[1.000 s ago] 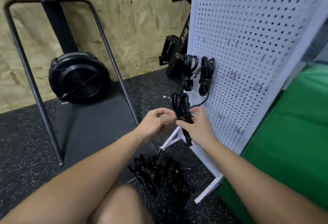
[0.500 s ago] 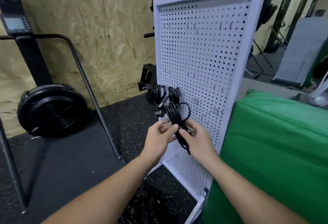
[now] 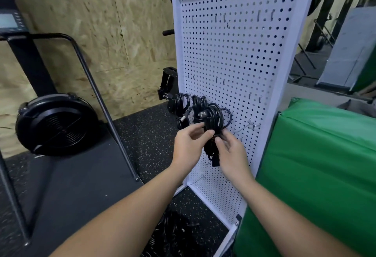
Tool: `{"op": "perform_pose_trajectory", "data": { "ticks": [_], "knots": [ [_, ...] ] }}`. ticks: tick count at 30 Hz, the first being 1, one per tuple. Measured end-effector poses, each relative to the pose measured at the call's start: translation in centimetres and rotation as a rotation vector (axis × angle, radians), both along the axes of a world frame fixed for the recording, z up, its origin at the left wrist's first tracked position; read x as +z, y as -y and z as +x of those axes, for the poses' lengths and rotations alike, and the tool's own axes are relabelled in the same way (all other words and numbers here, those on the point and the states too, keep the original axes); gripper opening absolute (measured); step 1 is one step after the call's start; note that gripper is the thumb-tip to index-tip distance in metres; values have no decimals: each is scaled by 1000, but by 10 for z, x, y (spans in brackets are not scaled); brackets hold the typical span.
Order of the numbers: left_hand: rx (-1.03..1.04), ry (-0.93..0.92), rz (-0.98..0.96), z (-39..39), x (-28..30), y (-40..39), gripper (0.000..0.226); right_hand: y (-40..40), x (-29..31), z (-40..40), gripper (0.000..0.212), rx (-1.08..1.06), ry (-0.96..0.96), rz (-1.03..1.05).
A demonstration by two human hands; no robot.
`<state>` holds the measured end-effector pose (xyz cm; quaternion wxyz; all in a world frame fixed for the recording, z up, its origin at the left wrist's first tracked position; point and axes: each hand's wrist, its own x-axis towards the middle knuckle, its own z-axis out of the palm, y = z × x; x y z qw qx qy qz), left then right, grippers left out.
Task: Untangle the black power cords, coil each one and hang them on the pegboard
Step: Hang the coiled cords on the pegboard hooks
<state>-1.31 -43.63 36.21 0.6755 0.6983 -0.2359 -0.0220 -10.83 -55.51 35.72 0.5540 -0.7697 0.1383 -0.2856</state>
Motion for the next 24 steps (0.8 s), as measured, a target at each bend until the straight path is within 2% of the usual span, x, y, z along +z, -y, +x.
{"op": "perform_pose_trajectory", "data": {
  "ticks": [3,7,11,12,17,20,24],
  "knots": [
    [6,-36,-5,5,-8,16,53,11,-10,6,31,-57,-39,-43],
    [26,-24,-1,6,-11,36,49,19,-18,6,38,-154,-35,-73],
    [-16,-5,37,10,-11,36,57,10,-30,-13,9,-339,103,-230],
    [-28,-6,55,10,-17,31,56,5,-38,-18,2,-315,109,-240],
    [-2,-75,116,7,-81,-26,31,-31,-91,-19,6,-15,-29,-241],
    [62,-172,214,10,-141,-71,10,-58,-136,1,5,166,-230,-179],
    [192,-389,361,10,-228,-131,8,-87,-220,26,5,340,-527,-108]
  ]
}}
